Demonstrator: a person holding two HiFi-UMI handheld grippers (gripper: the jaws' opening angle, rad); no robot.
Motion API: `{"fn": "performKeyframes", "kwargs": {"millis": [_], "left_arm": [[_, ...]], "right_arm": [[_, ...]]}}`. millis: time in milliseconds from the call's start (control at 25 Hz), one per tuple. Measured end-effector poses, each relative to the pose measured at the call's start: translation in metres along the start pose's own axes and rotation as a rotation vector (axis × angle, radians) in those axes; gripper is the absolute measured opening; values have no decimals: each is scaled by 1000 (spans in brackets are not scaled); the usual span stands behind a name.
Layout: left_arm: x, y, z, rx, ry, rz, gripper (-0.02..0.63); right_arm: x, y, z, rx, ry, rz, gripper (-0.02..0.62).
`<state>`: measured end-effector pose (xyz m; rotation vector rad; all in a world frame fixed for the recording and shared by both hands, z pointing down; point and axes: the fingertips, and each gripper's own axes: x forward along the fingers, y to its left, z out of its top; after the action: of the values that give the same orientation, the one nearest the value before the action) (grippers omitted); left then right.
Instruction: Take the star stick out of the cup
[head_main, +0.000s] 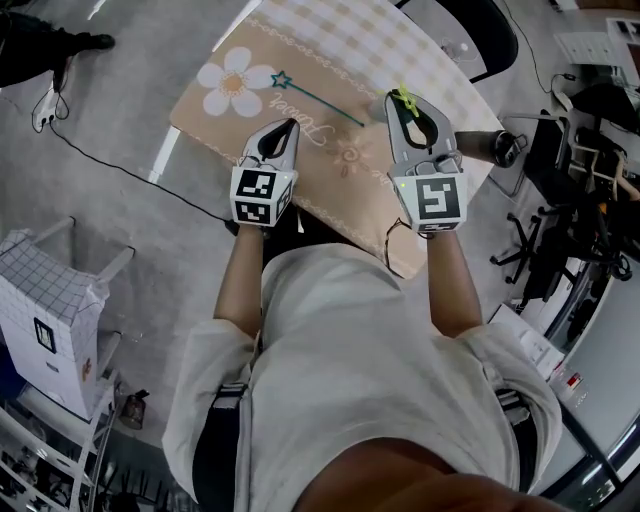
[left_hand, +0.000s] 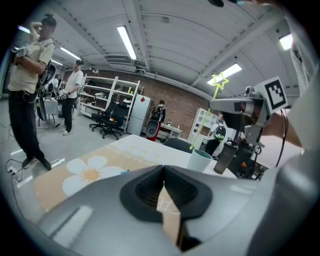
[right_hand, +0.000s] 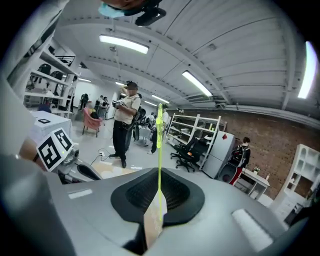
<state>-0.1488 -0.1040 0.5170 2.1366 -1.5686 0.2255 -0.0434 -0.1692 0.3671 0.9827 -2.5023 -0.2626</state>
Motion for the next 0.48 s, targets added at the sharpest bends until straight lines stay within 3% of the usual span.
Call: {"fn": "performKeyframes", "kwargs": {"millis": [120,320,480], "left_arm": [[-10,16,-5,-22,0,27,3],[-17,37,-13,-56,11,52,3],[-14,47,-17,-65,23,52,3]], "right_arm": [[15,29,-4,-59,80,85,14],[44,74,-47,-87,325,252,14],[63,94,-82,-112,429,308,14]]}}
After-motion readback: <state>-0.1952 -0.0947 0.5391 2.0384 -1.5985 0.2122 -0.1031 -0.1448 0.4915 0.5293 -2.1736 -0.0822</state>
